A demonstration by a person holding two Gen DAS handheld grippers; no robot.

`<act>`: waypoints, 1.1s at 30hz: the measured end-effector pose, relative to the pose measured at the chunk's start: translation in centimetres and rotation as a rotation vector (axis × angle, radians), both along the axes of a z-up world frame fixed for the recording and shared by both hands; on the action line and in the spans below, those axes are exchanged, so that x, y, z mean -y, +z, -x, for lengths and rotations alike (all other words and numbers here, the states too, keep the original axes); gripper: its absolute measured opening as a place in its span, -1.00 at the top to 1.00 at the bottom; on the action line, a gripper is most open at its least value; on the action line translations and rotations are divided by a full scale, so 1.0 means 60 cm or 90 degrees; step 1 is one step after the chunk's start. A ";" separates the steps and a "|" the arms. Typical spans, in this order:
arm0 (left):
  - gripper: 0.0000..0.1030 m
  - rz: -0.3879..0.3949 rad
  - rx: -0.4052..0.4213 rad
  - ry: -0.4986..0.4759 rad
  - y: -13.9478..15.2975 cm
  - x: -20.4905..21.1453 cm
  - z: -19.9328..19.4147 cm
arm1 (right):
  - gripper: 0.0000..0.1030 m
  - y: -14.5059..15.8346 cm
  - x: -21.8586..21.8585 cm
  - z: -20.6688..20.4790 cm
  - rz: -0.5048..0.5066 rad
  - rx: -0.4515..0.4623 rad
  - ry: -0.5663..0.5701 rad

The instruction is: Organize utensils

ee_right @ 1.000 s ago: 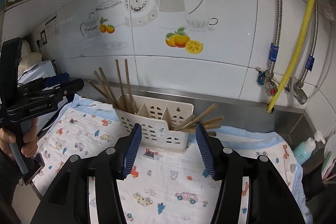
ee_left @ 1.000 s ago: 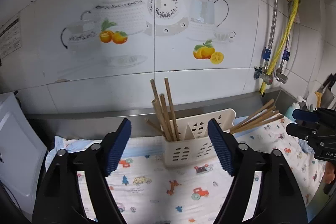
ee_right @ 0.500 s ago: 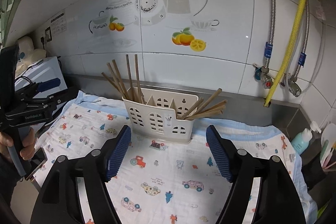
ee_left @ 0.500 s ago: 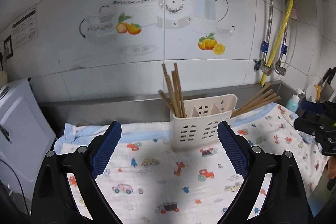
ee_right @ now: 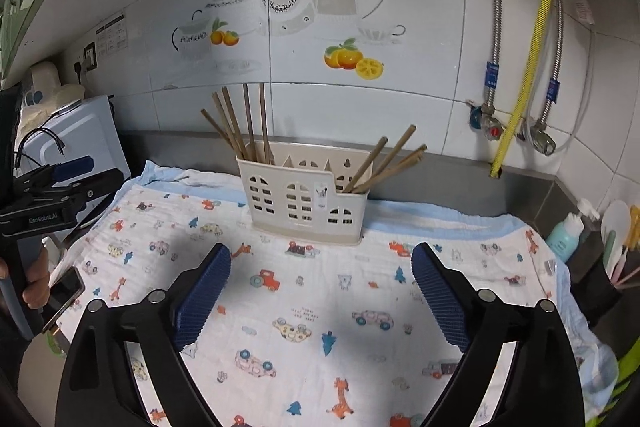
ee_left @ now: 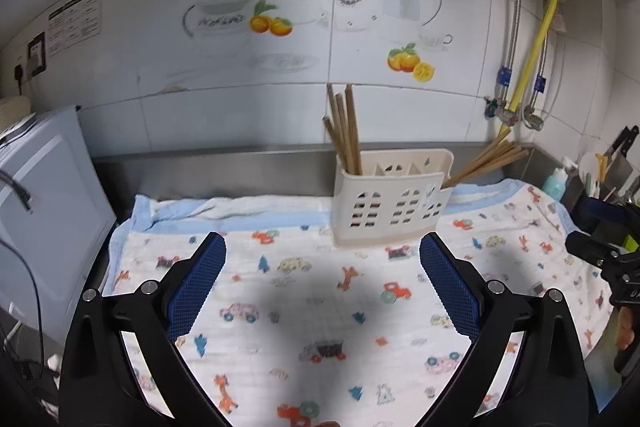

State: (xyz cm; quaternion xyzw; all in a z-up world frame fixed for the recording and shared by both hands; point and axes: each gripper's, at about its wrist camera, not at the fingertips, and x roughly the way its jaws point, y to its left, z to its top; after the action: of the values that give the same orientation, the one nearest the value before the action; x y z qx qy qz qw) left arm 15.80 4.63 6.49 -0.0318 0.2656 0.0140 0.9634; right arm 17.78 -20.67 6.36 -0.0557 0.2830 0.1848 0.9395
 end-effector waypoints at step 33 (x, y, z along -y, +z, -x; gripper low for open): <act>-0.89 -0.003 -0.030 -0.033 -0.073 0.006 0.123 | -0.75 -0.074 -0.014 0.119 0.003 -0.004 -0.031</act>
State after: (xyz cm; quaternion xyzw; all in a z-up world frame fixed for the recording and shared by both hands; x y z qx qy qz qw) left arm 8.43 4.28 2.10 -0.0223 0.2891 -0.0094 0.9570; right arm 10.64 -19.84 1.92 -0.0504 0.2873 0.1613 0.9428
